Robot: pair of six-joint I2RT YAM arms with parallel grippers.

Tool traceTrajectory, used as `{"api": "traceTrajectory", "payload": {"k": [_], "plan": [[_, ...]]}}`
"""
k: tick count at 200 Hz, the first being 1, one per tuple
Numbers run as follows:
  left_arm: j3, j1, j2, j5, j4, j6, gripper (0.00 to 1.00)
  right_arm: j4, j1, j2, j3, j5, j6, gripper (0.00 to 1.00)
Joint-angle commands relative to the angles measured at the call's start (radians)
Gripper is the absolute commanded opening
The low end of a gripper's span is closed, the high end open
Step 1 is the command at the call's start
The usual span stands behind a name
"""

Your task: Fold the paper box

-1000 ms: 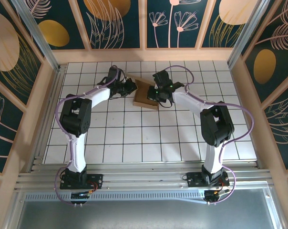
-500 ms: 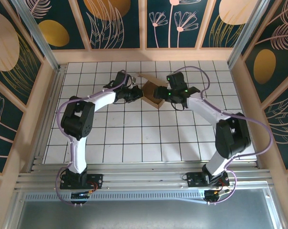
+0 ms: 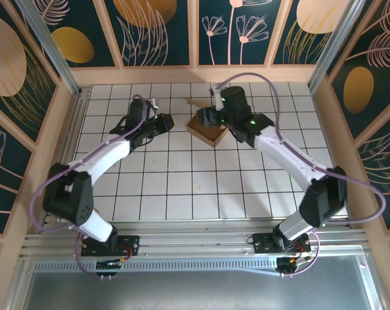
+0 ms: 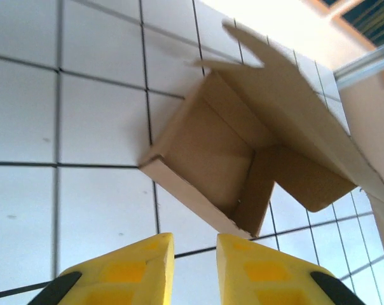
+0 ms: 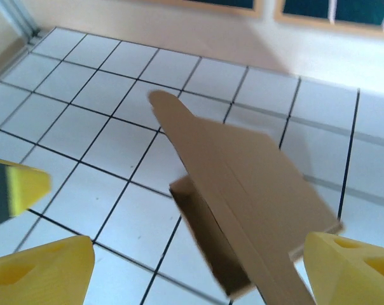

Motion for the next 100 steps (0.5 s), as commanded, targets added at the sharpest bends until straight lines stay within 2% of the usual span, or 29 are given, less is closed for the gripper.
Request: {"api": "traceTrajectory", "payload": {"k": [1, 14, 32, 53, 78, 100], "plan": [[-0.047, 0.012, -0.098, -0.111, 0.058, 0.072, 0.28, -0.166, 0.019, 0.155, 0.172, 0.09, -0.259, 0.86], [-0.068, 0.016, -0.133, -0.104, 0.057, 0.088, 0.29, -0.25, 0.019, 0.244, 0.266, 0.083, -0.292, 0.85], [-0.098, 0.019, -0.167, -0.062, 0.073, 0.101, 0.39, -0.313, 0.019, 0.33, 0.351, 0.121, -0.344, 0.82], [-0.112, 0.021, -0.178, -0.086, 0.059, 0.104, 0.48, -0.334, 0.017, 0.39, 0.404, 0.175, -0.406, 0.74], [-0.137, 0.03, -0.175, -0.116, 0.048, 0.112, 0.51, -0.345, 0.012, 0.426, 0.435, 0.206, -0.469, 0.5], [-0.143, 0.044, -0.167, -0.122, 0.036, 0.117, 0.54, -0.363, 0.006, 0.437, 0.449, 0.223, -0.52, 0.38]]}}
